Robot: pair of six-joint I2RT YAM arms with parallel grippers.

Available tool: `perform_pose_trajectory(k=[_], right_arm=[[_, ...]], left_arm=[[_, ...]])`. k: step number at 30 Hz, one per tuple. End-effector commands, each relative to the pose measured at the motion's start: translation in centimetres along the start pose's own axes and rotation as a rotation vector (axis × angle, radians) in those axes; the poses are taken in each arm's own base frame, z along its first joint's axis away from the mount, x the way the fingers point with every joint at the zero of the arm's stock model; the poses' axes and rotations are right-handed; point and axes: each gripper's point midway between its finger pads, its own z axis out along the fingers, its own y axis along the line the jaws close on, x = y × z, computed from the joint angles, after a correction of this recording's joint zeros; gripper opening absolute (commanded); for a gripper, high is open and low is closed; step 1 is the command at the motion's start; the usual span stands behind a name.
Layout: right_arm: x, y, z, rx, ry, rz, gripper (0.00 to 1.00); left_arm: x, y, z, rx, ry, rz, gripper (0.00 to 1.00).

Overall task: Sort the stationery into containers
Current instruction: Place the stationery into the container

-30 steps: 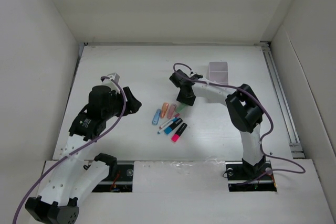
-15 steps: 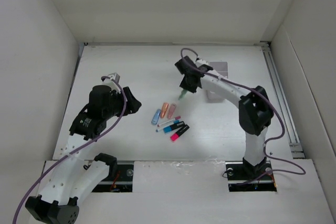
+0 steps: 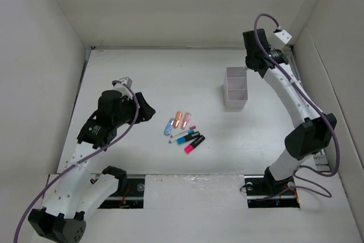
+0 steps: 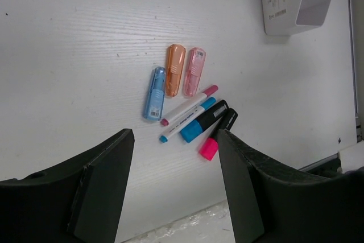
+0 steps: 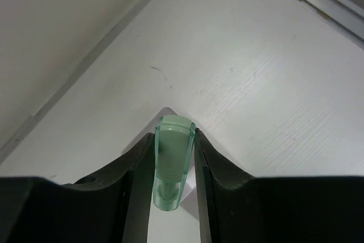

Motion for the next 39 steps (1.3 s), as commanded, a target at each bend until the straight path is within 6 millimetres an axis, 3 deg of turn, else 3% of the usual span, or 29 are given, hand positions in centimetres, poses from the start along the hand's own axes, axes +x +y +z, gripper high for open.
perform_pose_trajectory(k=[1, 10, 16, 20, 22, 31, 35, 39], right_arm=[[2.0, -2.3, 0.4, 0.081, 0.012, -0.130, 0.07], [8.7, -5.8, 0.1, 0.088, 0.118, -0.175, 0.07], [12.2, -5.8, 0.7, 0.103, 0.163, -0.216, 0.09], [13.2, -5.2, 1.2, 0.105, 0.169, -0.208, 0.11], [12.6, -4.1, 1.3, 0.089, 0.157, -0.178, 0.12], [13.3, -2.4, 2.8, 0.106, 0.164, -0.106, 0.12], [13.3, -2.6, 2.9, 0.122, 0.158, -0.075, 0.34], [13.6, -3.2, 2.2, 0.121, 0.161, -0.065, 0.45]], left_arm=[[-0.5, -0.9, 0.2, 0.043, -0.013, 0.022, 0.57], [-0.7, -0.9, 0.4, 0.044, -0.015, 0.031, 0.57], [-0.5, -0.9, 0.6, 0.047, -0.002, 0.030, 0.56], [-0.4, -1.0, 0.6, 0.055, 0.002, 0.030, 0.56], [-0.4, -1.0, 0.6, 0.055, 0.002, 0.030, 0.56], [0.2, -0.5, 0.9, 0.039, 0.014, 0.026, 0.56], [0.2, -0.5, 0.9, 0.039, 0.014, 0.026, 0.56], [0.2, -0.5, 0.9, 0.039, 0.014, 0.026, 0.56]])
